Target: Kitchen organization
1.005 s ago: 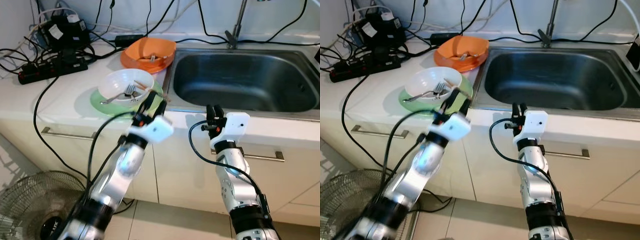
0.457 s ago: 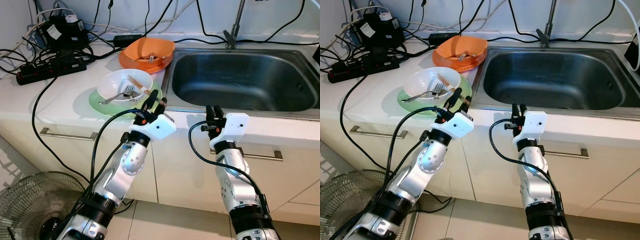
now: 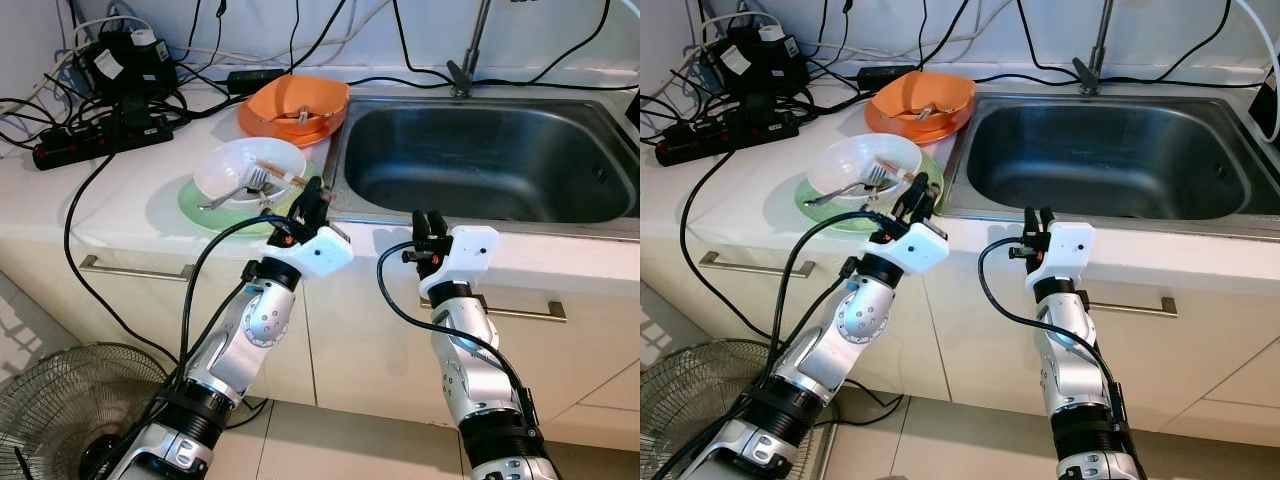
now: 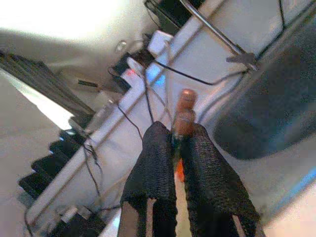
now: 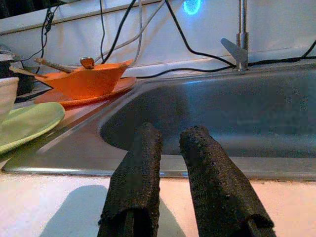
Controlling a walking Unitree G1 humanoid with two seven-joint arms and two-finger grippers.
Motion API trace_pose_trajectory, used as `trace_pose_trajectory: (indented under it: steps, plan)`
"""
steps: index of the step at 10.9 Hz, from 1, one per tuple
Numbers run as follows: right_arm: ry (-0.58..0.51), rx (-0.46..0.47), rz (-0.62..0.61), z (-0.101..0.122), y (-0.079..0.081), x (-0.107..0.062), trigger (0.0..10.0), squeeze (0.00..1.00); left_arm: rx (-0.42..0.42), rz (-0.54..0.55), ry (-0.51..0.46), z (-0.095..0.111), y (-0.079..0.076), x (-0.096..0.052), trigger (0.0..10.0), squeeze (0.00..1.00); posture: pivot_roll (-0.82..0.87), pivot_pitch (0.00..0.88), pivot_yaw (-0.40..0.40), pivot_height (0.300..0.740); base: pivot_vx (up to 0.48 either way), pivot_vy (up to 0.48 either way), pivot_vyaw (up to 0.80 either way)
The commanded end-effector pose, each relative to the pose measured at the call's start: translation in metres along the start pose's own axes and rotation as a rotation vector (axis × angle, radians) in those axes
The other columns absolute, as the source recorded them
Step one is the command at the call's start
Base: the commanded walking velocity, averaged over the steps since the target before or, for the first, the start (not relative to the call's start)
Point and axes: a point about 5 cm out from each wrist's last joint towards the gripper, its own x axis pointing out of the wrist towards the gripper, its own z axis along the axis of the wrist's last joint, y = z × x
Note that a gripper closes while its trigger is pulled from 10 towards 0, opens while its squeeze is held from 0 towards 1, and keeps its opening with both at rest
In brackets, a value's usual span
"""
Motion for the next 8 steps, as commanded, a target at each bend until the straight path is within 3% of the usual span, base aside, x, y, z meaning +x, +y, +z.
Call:
trace_pose_trajectory:
  steps: [1, 2, 5, 6, 7, 8]
  plan:
    - [-0.023, -0.002, 0.005, 0.005, 0.003, 0.005, 10.0, 0.00, 0.018, 0.017, -0.056, 0.009, 0.006, 0.007, 0.0, 0.00, 0.05, 0.000, 0.076, 0.740, 0.000, 0.000, 0.00]
    - [-0.023, -0.002, 0.005, 0.005, 0.003, 0.005, 10.0, 0.00, 0.023, 0.021, -0.073, 0.011, 0.008, 0.008, 0.0, 0.00, 0.05, 0.000, 0.076, 0.740, 0.000, 0.000, 0.00]
    - [-0.028, 0.000, 0.005, 0.005, 0.003, 0.005, 10.0, 0.00, 0.164, 0.055, -0.229, 0.044, 0.025, 0.022, 0.0, 0.00, 0.05, 0.000, 0.076, 0.740, 0.000, 0.000, 0.00]
    - [-0.028, -0.001, 0.005, 0.005, 0.004, 0.006, 10.0, 0.00, 0.158, 0.089, -0.287, 0.058, 0.033, 0.027, 0.0, 0.00, 0.05, 0.000, 0.075, 0.740, 0.000, 0.000, 0.00]
    - [-0.030, -0.001, 0.004, 0.006, 0.004, 0.006, 10.0, 0.00, 0.071, 0.097, -0.309, 0.065, 0.034, 0.029, 0.1, 0.00, 0.05, 0.000, 0.075, 0.740, 0.000, 0.000, 0.00]
    - [-0.033, -0.003, 0.003, 0.006, 0.004, 0.006, 10.0, 0.00, -0.127, 0.058, -0.309, 0.072, 0.028, 0.031, 10.0, 0.00, 0.05, 0.000, 0.074, 0.740, 0.000, 0.000, 0.00]
